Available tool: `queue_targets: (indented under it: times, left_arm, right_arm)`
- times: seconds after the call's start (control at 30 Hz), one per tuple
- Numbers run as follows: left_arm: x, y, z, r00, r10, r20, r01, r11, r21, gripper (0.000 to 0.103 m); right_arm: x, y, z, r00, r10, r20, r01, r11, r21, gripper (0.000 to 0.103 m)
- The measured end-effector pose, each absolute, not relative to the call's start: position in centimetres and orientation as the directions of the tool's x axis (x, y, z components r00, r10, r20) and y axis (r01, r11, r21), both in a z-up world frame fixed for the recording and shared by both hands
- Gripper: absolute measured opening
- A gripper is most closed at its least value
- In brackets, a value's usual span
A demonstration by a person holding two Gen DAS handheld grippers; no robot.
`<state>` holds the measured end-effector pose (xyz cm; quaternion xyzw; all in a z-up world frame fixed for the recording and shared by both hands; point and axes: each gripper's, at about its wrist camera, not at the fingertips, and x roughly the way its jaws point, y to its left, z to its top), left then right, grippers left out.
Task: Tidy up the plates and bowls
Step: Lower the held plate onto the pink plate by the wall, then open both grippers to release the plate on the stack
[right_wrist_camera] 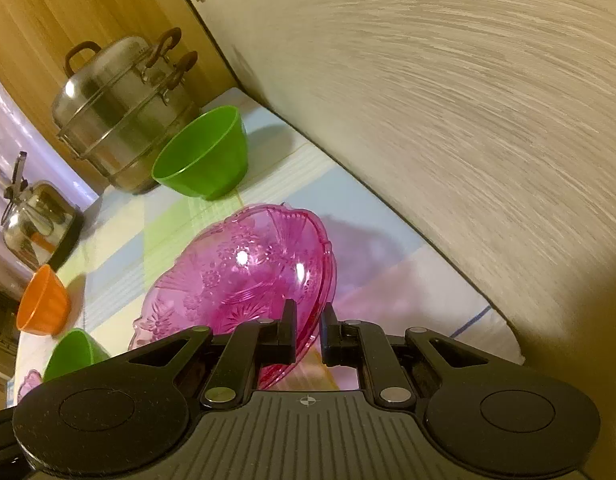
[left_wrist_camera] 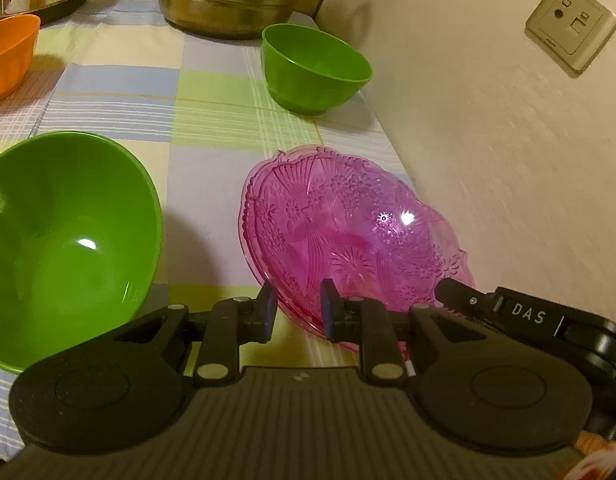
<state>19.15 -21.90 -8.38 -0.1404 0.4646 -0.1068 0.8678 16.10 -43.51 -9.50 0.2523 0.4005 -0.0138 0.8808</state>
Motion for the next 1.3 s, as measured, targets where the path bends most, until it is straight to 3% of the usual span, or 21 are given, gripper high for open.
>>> queue_targets:
  times: [0.4,0.67,0.9,1.03,1.3]
  left_arm:
    - [19.5,-22.0,-8.5,0.546,-0.313,-0.777,0.062,0.940,-0.335,0.025]
    - [18.9,-21.7,-7.7,0.562,-0.303,-0.769,0.072,0.945,-0.320,0.031]
    - [17.4,-21.2,-6.5,0.593,-0.290,-0.751,0.104,0.953,-0.286,0.032]
    - [16.9,-21.1,-5.6,0.615,-0.294,-0.732,0.143,0.954,-0.262,0.025]
    - [17.9,-22.0,-7.4,0.551,-0.329,-0.767,0.168,0.944,-0.284,0.023]
  right_arm:
    - [17.1,-43.0,-9.9,0.693,0.149,-0.705,0.204,0.898,0.391,0.012]
    - [16.0,-44.0,-9.1,0.731,0.135,-0.669,0.216,0.884,0.414,0.027]
    - [13.4,-43.9,-8.6,0.734,0.171,-0.658,0.211,0.863,0.459,0.027]
    - [11.9,-42.8,-9.1,0.718,0.208,-0.664,0.191,0.859,0.476,0.027]
    - [12.3,-41.7,-8.9,0.720,0.212,-0.661,0.159,0.876,0.455,0.022]
